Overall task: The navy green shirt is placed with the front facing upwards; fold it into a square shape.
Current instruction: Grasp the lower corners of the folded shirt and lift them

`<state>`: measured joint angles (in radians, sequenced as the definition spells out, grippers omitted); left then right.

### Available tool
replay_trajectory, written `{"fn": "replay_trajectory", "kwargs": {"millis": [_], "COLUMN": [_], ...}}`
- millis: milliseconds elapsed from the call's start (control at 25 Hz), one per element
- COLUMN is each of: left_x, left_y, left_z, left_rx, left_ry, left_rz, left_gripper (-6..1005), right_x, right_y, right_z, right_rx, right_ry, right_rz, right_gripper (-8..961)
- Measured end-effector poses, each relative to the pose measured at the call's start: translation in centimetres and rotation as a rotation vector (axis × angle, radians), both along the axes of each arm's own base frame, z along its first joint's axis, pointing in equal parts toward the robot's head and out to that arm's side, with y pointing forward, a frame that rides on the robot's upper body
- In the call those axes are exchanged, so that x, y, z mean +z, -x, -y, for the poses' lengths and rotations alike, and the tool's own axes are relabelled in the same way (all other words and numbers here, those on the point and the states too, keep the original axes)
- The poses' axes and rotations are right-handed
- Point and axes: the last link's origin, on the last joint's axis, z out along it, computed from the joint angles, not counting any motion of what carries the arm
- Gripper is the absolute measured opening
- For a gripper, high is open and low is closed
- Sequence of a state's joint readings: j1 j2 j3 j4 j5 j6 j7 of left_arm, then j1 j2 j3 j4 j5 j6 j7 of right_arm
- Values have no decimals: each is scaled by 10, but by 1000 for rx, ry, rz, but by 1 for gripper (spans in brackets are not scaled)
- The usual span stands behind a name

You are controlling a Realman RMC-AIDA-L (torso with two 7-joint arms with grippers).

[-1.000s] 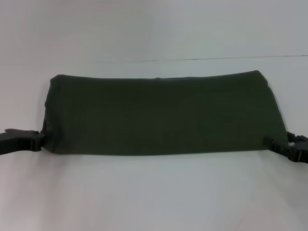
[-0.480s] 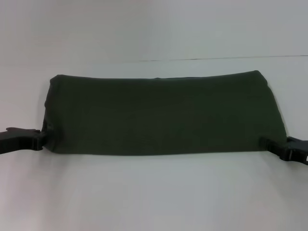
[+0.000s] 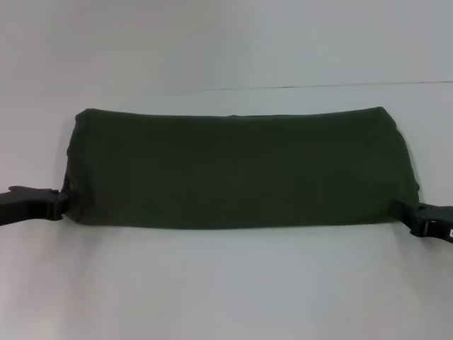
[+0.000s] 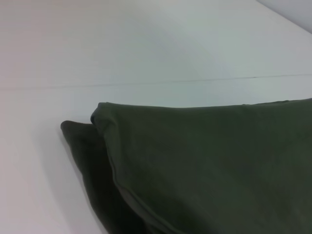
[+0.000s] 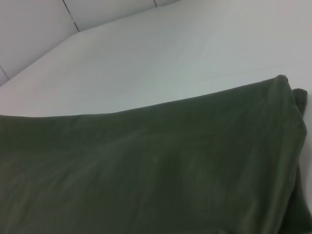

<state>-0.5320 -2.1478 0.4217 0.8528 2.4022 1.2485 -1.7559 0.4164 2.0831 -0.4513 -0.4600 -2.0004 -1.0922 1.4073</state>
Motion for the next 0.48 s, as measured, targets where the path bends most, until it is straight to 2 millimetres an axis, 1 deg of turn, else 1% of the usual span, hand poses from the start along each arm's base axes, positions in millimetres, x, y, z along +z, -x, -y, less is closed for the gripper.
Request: {"fn": "replay_trajectory", "kwargs": {"millis": [40,240,400,480], "left_x": [0,-2,-2,-1], "left_y": [0,-1,-2,-1], "left_z": [0,4,9,14], "left_rx": [-2,-22,-54,-57], "left_ry": [2,28,62,74], "left_rz": [1,-7,0,6], "left_gripper": [-2,5,12,16], "right_x": [0,3,3,5], "right_y": [0,-3,0,0], "right_z": [0,1,4,7], "right_rx": [-2,-9,10,27], "right_ry": [-1,-5,4,10], "right_rz": [-1,-2,-15,-23], "right_gripper": [121,77,41,45]}}
